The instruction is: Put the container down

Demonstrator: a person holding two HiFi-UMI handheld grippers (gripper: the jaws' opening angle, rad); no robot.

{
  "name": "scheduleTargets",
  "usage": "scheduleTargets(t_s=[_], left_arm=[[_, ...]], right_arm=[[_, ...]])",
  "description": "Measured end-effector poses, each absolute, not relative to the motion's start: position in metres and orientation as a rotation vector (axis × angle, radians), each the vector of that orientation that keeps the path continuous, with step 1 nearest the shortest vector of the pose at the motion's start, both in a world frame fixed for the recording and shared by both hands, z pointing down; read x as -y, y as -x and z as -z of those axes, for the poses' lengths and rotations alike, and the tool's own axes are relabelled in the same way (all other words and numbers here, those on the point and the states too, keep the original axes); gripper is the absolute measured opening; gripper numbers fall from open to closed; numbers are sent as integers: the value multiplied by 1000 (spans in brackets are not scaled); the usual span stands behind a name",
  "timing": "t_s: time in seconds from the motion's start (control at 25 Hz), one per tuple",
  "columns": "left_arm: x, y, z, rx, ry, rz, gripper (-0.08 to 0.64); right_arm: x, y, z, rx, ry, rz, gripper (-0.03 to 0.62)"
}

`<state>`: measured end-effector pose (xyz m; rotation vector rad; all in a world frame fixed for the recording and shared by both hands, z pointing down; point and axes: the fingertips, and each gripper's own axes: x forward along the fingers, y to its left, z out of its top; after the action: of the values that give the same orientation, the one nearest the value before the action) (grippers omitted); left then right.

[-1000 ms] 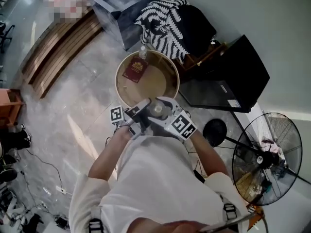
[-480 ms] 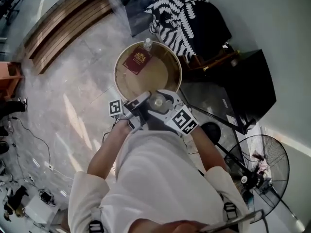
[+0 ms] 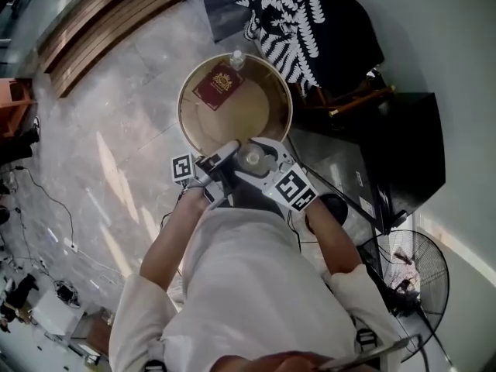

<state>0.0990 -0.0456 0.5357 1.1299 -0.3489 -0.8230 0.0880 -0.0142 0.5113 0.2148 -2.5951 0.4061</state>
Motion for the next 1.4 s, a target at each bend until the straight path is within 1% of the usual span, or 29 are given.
scheduleTargets(t_s=[0.8,1.4], left_arm=[[84,-82,-640,430,-994,799,272],[112,-54,-740,443,-949,739,272]], right_arm=[[65,-76,-613,2487,-337,-585,333],[107,-56,-723,2405,-412,-687,333]])
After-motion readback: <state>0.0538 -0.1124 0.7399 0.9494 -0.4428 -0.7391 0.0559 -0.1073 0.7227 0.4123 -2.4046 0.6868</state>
